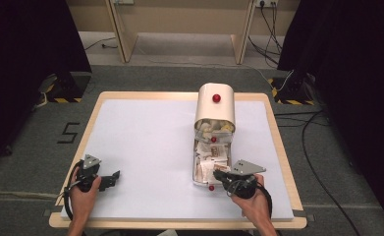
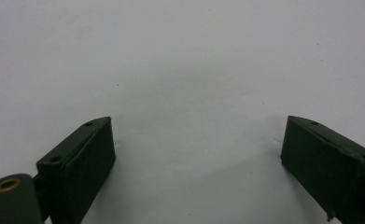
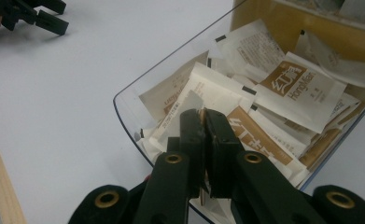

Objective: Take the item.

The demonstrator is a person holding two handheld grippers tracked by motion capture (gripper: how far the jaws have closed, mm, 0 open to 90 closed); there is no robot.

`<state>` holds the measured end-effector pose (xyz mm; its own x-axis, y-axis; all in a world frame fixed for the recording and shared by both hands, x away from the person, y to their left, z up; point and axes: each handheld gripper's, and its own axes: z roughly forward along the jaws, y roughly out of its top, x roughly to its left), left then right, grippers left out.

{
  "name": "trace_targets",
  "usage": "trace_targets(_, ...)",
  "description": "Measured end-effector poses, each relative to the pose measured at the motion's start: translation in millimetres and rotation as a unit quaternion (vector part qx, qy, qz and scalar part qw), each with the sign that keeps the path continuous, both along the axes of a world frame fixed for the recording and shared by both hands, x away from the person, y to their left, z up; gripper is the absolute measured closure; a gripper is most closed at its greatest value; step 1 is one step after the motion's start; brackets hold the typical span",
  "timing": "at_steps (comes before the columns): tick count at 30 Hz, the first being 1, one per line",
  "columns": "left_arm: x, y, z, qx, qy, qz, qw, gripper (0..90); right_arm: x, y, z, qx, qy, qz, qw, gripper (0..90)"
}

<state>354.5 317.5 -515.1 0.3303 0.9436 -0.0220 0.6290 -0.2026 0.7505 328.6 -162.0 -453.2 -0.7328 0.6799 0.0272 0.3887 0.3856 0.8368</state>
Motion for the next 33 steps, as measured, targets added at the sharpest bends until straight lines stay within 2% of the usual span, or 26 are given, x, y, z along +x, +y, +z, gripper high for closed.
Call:
trace_targets(21,0.0,0.0,0.0,0.000,0.000,0.000,1.0000,9.0,0.2,-3.8,17.6,0.025,-0.017,-0.004,0.9995,87.2)
trace_targets(33,0.0,-0.2,-0.1,-0.001,-0.001,0.001,1.0000,9.0,5.7,-8.2,37.5,0.043,-0.036,-0.014,0.9983,87.2)
